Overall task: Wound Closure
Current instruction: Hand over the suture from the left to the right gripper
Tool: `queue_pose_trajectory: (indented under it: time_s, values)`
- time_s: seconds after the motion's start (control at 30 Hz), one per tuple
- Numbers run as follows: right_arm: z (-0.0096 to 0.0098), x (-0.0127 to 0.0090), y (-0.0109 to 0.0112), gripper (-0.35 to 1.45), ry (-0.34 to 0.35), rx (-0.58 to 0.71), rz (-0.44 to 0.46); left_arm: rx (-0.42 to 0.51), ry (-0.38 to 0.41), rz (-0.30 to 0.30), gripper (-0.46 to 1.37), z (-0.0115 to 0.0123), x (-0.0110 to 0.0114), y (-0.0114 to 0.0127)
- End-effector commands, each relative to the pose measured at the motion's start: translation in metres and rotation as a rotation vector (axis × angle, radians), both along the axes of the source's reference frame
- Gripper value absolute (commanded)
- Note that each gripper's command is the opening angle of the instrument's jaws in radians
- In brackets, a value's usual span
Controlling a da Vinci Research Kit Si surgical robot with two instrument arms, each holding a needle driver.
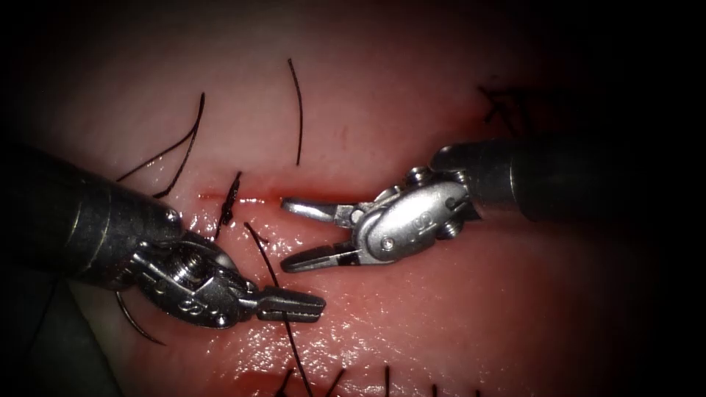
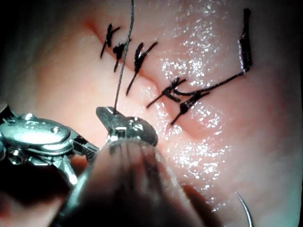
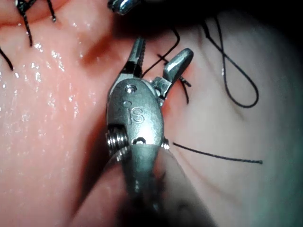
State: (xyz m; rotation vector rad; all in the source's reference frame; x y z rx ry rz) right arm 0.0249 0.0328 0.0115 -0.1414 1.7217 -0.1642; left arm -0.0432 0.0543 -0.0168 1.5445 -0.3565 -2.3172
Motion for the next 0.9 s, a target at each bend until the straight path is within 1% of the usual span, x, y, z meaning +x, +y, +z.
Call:
queue_pose_trajectory:
  time_s: [0.03,0.1,0.2,0.47,0.77,0.9]
  values:
    - [0.0000,0.0002,0.0000,1.06,0.005,-0.009,-0.007,0.004,0.003,0.009,-0.35,0.0000,0.0000,0.0000]
    - [-0.0001,0.0005,0.0000,1.04,0.015,-0.033,-0.012,0.005,0.004,0.011,-0.35,0.0000,0.0000,0.0000]
    - [-0.0003,0.0009,-0.0002,1.04,0.012,-0.068,-0.004,0.006,0.005,0.014,-0.35,0.0000,0.0000,0.0000]
    - [-0.0010,0.0017,-0.0007,1.05,0.030,-0.072,0.009,0.000,0.001,0.018,-0.35,0.0001,0.0001,0.0000]
    - [-0.0020,0.0030,-0.0014,1.07,0.038,-0.073,0.008,0.016,0.000,0.013,-0.35,0.0001,0.0002,0.0000]
    - [-0.0019,0.0035,-0.0017,1.04,0.040,-0.076,0.005,0.016,0.000,0.013,-0.35,0.0000,0.0002,-0.0001]
